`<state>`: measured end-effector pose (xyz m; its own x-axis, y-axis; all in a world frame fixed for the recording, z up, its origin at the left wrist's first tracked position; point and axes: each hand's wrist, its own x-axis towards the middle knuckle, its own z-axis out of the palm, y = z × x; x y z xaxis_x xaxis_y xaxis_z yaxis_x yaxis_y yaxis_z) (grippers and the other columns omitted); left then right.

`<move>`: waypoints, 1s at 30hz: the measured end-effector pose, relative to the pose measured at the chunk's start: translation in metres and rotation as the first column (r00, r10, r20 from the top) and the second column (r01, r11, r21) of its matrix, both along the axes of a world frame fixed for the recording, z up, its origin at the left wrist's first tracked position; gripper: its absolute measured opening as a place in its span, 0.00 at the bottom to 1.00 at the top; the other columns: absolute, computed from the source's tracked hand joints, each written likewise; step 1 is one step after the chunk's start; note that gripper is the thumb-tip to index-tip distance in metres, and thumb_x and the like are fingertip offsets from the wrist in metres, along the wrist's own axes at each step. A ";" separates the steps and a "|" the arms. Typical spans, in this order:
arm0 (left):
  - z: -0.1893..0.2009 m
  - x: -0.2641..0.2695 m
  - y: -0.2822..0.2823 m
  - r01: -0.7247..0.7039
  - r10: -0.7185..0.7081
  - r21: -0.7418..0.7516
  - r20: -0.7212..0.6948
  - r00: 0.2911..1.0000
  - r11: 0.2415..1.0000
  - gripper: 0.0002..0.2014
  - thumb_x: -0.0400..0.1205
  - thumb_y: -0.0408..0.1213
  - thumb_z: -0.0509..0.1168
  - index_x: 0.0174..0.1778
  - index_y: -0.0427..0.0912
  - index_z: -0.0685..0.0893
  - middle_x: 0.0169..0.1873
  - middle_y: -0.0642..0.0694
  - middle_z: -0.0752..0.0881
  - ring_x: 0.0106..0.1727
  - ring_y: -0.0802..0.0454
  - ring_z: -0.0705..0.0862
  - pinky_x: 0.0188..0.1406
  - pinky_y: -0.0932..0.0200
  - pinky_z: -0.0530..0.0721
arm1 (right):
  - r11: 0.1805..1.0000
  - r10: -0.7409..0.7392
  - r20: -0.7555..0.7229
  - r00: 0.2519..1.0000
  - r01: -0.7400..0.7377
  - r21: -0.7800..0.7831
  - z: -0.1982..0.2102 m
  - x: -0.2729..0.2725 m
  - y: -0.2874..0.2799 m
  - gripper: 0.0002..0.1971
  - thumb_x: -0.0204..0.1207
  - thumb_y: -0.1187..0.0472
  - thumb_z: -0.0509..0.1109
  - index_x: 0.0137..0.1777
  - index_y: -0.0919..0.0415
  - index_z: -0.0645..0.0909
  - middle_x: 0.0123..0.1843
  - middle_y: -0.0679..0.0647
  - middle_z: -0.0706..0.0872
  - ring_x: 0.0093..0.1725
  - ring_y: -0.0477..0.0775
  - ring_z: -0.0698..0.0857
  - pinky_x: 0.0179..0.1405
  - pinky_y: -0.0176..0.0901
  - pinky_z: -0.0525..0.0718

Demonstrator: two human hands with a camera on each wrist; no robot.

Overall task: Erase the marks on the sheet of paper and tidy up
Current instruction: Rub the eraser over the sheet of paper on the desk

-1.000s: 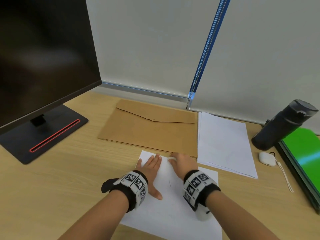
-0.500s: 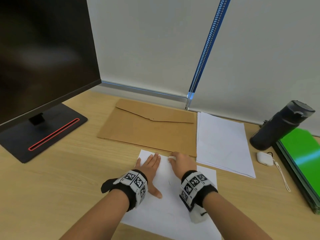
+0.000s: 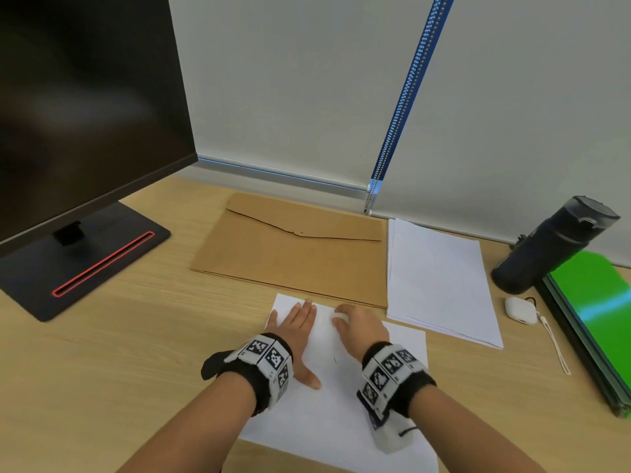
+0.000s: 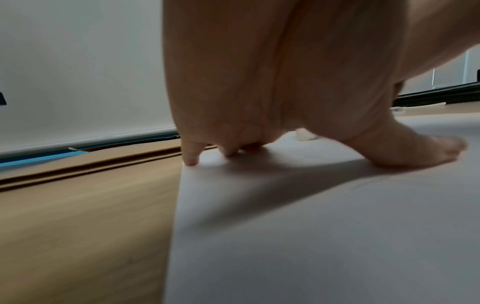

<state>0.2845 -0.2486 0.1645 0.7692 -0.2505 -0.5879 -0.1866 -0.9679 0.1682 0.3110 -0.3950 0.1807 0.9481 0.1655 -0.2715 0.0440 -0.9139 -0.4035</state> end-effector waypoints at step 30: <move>-0.004 -0.004 0.035 -0.159 0.158 -0.081 -0.016 0.987 0.984 0.62 0.71 0.66 0.68 0.81 0.43 0.28 0.80 0.50 0.26 0.81 0.47 0.27 0.76 0.35 0.31 | -0.169 -0.586 -0.590 0.555 0.629 0.759 -0.023 -0.026 0.027 0.19 0.84 0.52 0.56 0.63 0.67 0.75 0.55 0.63 0.82 0.54 0.59 0.82 0.55 0.47 0.80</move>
<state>0.2809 -0.2138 0.1601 0.7973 -0.1734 -0.5781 -0.0302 -0.9681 0.2487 0.2847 -0.3680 0.1581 0.7780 -0.3689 -0.5086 -0.3306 0.4480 -0.8307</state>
